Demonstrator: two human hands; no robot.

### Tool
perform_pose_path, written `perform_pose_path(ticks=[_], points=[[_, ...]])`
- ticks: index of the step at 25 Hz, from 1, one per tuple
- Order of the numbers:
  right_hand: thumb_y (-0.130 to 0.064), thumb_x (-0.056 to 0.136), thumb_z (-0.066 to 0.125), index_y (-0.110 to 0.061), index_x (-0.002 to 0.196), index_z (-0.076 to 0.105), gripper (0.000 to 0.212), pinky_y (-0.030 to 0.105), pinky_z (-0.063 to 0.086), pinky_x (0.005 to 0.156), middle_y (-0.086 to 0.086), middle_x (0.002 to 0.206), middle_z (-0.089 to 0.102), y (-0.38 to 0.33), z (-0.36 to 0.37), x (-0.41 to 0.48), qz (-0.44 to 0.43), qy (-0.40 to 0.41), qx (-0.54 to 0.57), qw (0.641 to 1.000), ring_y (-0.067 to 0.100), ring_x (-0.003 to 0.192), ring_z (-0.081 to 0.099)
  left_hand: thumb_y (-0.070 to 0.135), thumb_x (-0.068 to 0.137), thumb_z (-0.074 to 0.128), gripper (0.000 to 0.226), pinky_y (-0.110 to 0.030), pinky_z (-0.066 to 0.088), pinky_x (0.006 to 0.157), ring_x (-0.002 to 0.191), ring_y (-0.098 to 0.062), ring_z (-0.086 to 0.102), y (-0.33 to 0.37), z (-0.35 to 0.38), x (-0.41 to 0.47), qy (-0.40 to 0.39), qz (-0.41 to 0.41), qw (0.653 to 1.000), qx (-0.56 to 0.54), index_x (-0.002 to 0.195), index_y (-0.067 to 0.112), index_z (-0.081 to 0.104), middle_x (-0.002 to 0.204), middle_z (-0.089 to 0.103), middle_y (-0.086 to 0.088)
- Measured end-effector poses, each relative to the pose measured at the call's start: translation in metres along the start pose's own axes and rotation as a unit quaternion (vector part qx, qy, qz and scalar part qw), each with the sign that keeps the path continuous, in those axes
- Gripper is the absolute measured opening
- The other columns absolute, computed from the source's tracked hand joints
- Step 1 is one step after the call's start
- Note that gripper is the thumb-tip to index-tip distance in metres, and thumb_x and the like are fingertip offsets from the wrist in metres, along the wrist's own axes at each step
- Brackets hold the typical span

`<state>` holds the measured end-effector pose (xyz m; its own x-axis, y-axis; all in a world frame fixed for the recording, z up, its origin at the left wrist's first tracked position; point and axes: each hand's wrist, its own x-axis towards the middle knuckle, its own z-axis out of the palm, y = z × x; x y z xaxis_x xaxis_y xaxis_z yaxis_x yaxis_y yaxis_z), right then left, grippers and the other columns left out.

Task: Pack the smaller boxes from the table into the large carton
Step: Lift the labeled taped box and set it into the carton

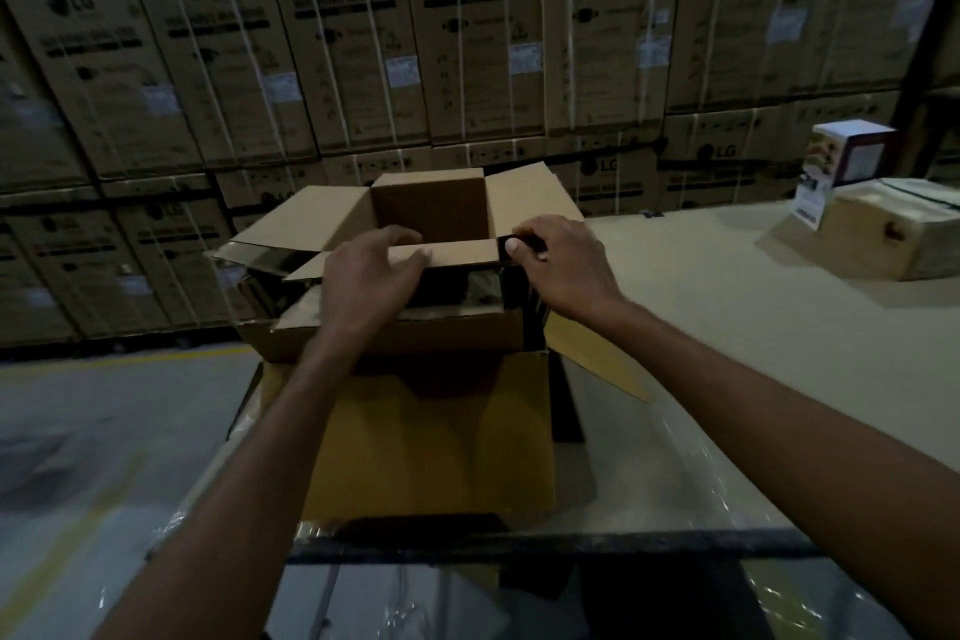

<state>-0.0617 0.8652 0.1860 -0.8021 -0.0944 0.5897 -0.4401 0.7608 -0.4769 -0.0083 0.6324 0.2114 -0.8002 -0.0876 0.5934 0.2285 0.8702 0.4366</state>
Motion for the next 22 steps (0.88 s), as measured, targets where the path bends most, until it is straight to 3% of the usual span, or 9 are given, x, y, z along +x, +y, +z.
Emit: perform_pose_path(ticks=[4,8,10,12,16,22], points=[[-0.044,0.101,0.058,-0.026,0.123,0.067,0.03,0.038,0.039,0.101,-0.004,0.133,0.063,0.023,-0.044,-0.036,0.01,0.022,0.009,1.0,0.019,0.128,0.049,0.053,0.098,0.054,0.039,-0.052,0.05,0.099,0.105,-0.015,0.065,0.055,0.017,-0.031,0.056,0.08,0.995,-0.004,0.121,0.026,0.069,0.113,0.072,0.002],[-0.043,0.099,0.06,-0.026,0.119,0.069,0.027,0.035,0.042,0.099,-0.005,0.132,0.064,0.064,-0.092,-0.08,0.034,0.035,0.019,0.999,0.017,0.126,0.05,0.045,0.099,0.056,0.032,-0.043,0.056,0.085,0.102,-0.012,0.063,0.121,0.052,-0.074,0.066,0.101,0.989,-0.085,0.115,0.021,0.069,0.108,0.07,0.003],[-0.042,0.099,0.061,-0.026,0.121,0.069,0.028,0.032,0.041,0.096,-0.005,0.13,0.065,0.09,-0.117,-0.11,0.037,0.024,0.014,0.999,0.016,0.124,0.051,0.043,0.099,0.058,0.029,-0.043,0.056,0.088,0.106,-0.013,0.063,0.157,0.079,-0.101,0.064,0.095,0.99,-0.087,0.116,0.022,0.068,0.112,0.071,0.003],[-0.042,0.099,0.062,-0.026,0.121,0.069,0.028,0.03,0.041,0.094,-0.007,0.128,0.066,0.121,-0.145,-0.143,0.034,-0.002,0.004,0.999,0.015,0.122,0.052,0.042,0.098,0.059,0.028,-0.041,0.054,0.09,0.109,-0.015,0.062,0.196,0.107,-0.13,0.041,0.075,0.992,-0.091,0.118,0.024,0.068,0.116,0.071,0.003],[-0.041,0.098,0.064,-0.027,0.12,0.069,0.027,0.03,0.043,0.098,-0.01,0.124,0.068,0.188,-0.199,-0.207,0.052,-0.047,-0.009,0.998,0.013,0.119,0.054,0.044,0.098,0.06,0.029,-0.026,0.046,0.079,0.104,-0.012,0.063,0.267,0.159,-0.184,-0.006,0.051,0.992,-0.115,0.12,0.028,0.069,0.116,0.072,0.008],[-0.037,0.095,0.068,-0.03,0.12,0.07,0.026,0.037,0.05,0.1,-0.012,0.122,0.069,0.274,-0.264,-0.26,0.115,-0.07,-0.005,0.991,0.01,0.116,0.059,0.047,0.096,0.059,0.033,-0.033,0.051,0.095,0.117,-0.008,0.061,0.348,0.23,-0.226,-0.079,0.016,0.979,-0.189,0.126,0.032,0.064,0.123,0.068,0.016]])
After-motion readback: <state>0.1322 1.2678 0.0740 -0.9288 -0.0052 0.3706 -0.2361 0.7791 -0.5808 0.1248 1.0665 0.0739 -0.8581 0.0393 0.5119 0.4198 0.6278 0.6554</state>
